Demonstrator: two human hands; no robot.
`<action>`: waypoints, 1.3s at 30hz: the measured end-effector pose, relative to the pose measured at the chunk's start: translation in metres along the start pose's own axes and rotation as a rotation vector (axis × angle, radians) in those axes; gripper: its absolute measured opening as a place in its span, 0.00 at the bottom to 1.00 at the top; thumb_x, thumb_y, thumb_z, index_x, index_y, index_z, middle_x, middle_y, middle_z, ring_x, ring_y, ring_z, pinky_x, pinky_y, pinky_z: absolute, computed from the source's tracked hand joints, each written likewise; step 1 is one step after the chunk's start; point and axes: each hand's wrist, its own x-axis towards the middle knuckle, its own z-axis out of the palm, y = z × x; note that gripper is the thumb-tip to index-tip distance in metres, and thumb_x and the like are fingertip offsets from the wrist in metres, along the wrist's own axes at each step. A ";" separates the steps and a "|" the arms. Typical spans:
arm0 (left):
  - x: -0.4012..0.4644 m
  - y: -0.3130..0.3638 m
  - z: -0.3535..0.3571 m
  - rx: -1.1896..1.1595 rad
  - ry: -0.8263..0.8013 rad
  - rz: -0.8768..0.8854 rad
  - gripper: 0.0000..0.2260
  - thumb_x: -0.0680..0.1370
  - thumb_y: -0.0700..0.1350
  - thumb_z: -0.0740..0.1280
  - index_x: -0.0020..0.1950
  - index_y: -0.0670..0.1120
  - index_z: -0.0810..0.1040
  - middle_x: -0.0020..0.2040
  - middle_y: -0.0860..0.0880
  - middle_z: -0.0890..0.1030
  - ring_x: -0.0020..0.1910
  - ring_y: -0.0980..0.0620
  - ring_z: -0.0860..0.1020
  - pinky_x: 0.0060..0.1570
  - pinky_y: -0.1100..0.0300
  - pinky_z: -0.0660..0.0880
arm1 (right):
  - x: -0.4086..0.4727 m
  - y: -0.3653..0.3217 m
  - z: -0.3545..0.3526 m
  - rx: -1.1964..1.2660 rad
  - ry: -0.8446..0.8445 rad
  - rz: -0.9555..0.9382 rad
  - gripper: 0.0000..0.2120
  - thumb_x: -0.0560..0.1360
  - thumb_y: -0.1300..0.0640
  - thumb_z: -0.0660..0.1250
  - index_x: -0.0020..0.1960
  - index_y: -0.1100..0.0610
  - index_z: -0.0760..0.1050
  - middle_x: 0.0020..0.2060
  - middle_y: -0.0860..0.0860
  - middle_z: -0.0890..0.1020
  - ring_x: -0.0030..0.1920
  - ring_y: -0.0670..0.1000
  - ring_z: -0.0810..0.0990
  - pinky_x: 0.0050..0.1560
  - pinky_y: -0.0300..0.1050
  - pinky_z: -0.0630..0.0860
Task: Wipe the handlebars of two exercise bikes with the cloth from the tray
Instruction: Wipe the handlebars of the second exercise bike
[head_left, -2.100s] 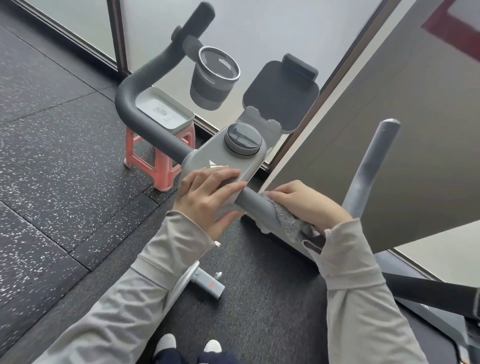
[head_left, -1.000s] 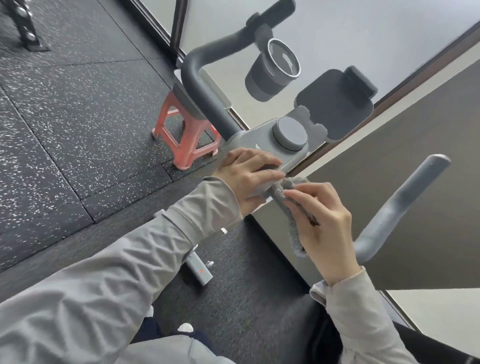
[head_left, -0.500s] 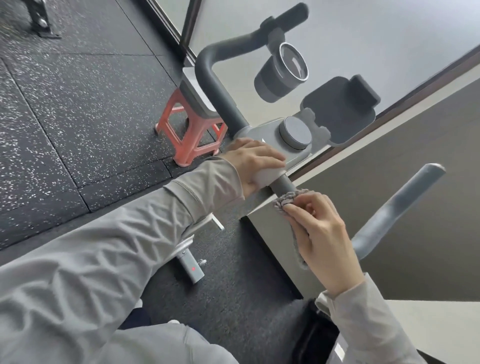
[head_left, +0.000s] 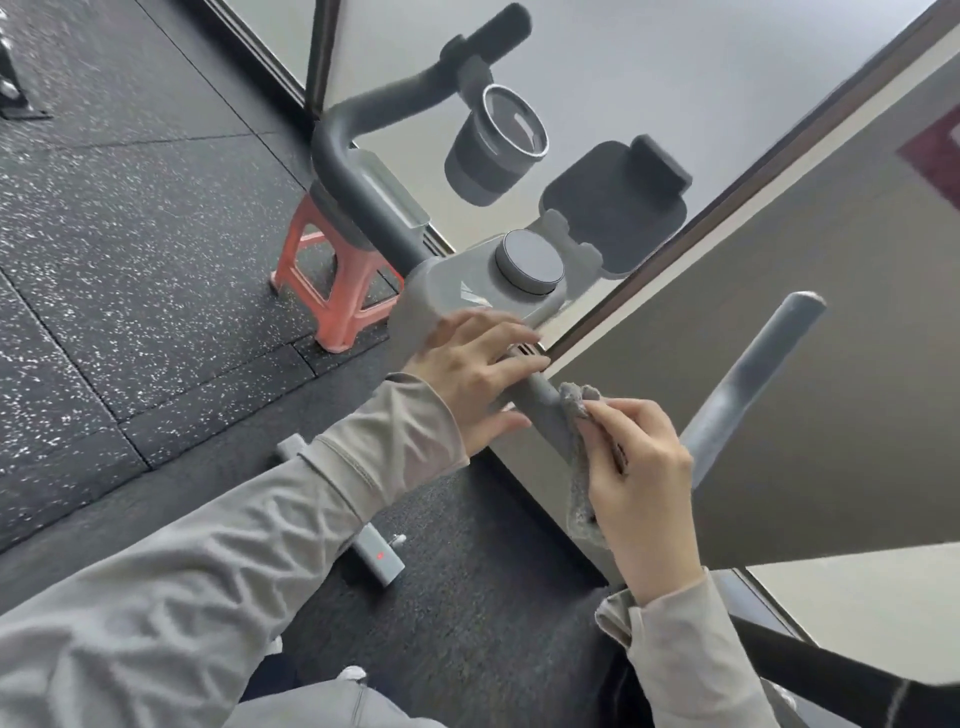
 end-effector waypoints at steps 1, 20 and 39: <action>0.000 0.004 0.004 -0.009 0.018 0.015 0.23 0.68 0.51 0.74 0.60 0.46 0.78 0.63 0.47 0.77 0.66 0.47 0.71 0.68 0.48 0.63 | -0.002 0.003 -0.004 -0.004 -0.003 0.017 0.07 0.74 0.65 0.68 0.51 0.63 0.82 0.44 0.57 0.80 0.45 0.55 0.79 0.50 0.45 0.77; 0.019 0.047 0.041 -0.167 -0.062 -0.041 0.24 0.62 0.61 0.71 0.50 0.46 0.82 0.47 0.49 0.83 0.51 0.46 0.79 0.64 0.57 0.57 | 0.031 0.066 -0.060 -0.003 0.005 0.069 0.05 0.74 0.63 0.69 0.48 0.61 0.83 0.44 0.58 0.82 0.46 0.57 0.79 0.50 0.43 0.73; 0.019 0.053 0.042 -0.119 -0.024 -0.074 0.31 0.62 0.68 0.64 0.51 0.45 0.83 0.46 0.48 0.82 0.52 0.53 0.74 0.64 0.44 0.64 | 0.011 0.082 -0.063 0.000 -0.227 -0.054 0.05 0.72 0.65 0.70 0.47 0.61 0.83 0.43 0.55 0.83 0.45 0.57 0.76 0.49 0.40 0.71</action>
